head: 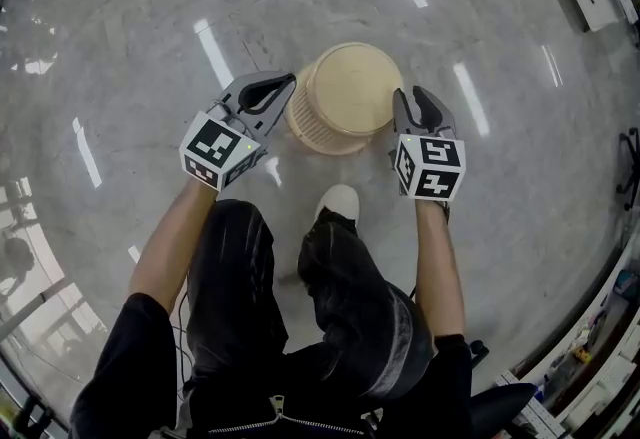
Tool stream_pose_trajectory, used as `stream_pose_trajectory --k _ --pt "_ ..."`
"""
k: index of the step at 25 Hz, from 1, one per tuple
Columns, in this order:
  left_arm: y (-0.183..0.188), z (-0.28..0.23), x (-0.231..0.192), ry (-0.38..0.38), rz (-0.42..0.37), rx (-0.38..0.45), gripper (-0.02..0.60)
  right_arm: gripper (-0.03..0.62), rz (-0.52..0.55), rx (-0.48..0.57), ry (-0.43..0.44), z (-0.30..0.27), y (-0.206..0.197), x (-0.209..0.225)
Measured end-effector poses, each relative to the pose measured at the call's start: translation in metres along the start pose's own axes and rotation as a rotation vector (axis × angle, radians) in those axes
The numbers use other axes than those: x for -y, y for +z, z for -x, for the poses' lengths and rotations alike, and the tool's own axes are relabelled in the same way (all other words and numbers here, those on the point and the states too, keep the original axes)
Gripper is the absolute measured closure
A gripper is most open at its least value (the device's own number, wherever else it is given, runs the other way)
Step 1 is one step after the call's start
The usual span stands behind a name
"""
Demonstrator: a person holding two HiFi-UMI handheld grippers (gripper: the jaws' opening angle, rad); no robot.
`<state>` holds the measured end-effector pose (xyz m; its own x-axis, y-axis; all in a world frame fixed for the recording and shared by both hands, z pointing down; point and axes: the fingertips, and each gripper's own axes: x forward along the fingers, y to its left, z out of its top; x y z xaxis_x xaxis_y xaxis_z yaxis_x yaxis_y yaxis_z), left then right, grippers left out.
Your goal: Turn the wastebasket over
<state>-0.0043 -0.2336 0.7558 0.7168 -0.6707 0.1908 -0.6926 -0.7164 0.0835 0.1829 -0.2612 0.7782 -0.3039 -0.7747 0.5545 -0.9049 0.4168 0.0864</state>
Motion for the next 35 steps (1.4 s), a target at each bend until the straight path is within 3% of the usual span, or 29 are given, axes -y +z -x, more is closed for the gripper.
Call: stream_pose_trajectory --k 4,7,13,15,20,25,33,35 --pt "-0.016 -0.009 -0.001 -0.021 0.013 -0.008 0.573 0.458 -0.058 0.005 0.018 -0.007 -0.014 0.001" --pt "-0.031 -0.018 0.006 -0.074 0.017 -0.016 0.383 0.412 -0.099 0.037 0.02 -0.008 -0.02 0.002" --pt "-0.053 -0.032 0.015 -0.144 0.146 -0.016 0.297 0.381 -0.152 0.079 0.03 -0.014 -0.028 0.001" --pt "-0.057 -0.036 0.022 -0.179 0.177 -0.014 0.254 0.332 -0.161 0.097 0.008 -0.015 -0.032 0.005" --pt "-0.069 -0.041 0.042 -0.251 0.148 -0.035 0.242 0.33 -0.262 0.101 0.042 -0.015 -0.039 0.007" --pt "-0.068 -0.044 0.048 -0.267 0.13 -0.032 0.242 0.332 -0.375 0.096 0.078 -0.017 -0.045 0.009" --pt "-0.048 -0.055 0.074 -0.305 0.048 -0.002 0.242 0.336 -0.478 0.14 0.094 0.003 -0.056 0.03" --pt "-0.041 -0.058 0.081 -0.332 0.023 0.01 0.242 0.336 -0.462 0.15 0.077 0.008 -0.058 0.038"
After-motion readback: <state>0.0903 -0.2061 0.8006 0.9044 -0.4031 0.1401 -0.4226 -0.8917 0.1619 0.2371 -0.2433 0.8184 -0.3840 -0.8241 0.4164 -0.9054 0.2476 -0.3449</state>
